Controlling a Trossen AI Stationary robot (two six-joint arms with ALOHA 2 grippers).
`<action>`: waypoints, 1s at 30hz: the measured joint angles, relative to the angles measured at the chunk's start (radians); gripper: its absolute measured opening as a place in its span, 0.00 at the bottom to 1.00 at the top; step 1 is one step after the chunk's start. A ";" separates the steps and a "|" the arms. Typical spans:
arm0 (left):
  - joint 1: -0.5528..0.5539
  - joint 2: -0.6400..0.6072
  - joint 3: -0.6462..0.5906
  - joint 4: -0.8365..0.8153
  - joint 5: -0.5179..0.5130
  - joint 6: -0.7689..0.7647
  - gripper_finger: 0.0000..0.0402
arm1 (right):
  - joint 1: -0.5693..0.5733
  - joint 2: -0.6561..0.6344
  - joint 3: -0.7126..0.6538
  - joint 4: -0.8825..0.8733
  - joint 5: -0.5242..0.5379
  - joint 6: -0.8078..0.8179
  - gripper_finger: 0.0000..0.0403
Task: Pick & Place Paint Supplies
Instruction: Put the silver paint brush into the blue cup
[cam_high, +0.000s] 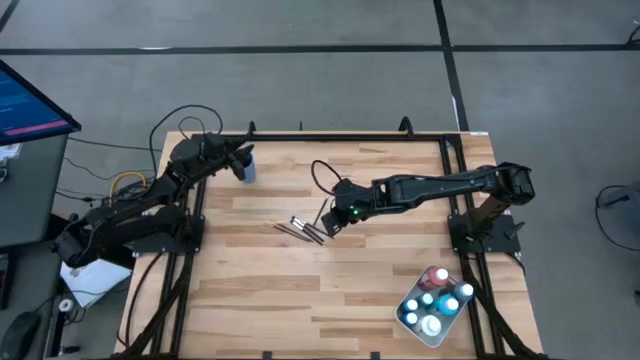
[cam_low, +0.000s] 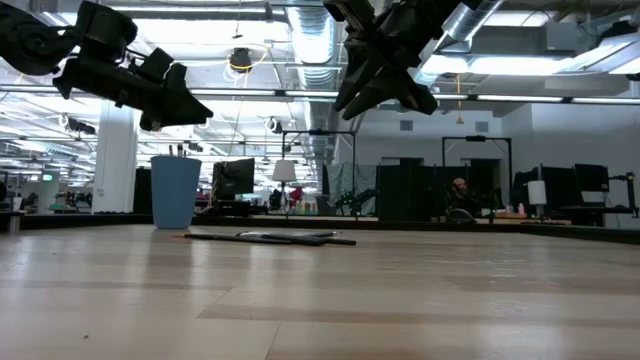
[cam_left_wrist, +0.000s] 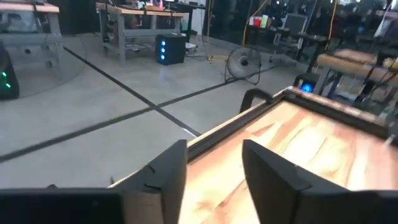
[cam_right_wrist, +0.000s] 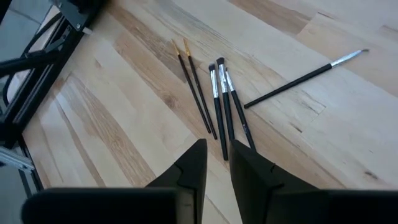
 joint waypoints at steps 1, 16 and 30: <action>-0.009 0.000 0.012 -0.010 -0.001 -0.013 0.40 | -0.002 0.000 0.000 -0.001 0.000 0.015 0.15; -0.434 0.383 0.470 -0.488 -0.151 -0.134 0.43 | 0.011 -0.061 0.001 -0.104 -0.001 0.068 0.14; -0.526 0.744 0.635 -0.462 -0.118 -0.198 0.43 | -0.024 -0.447 0.000 0.176 -0.037 -0.620 0.01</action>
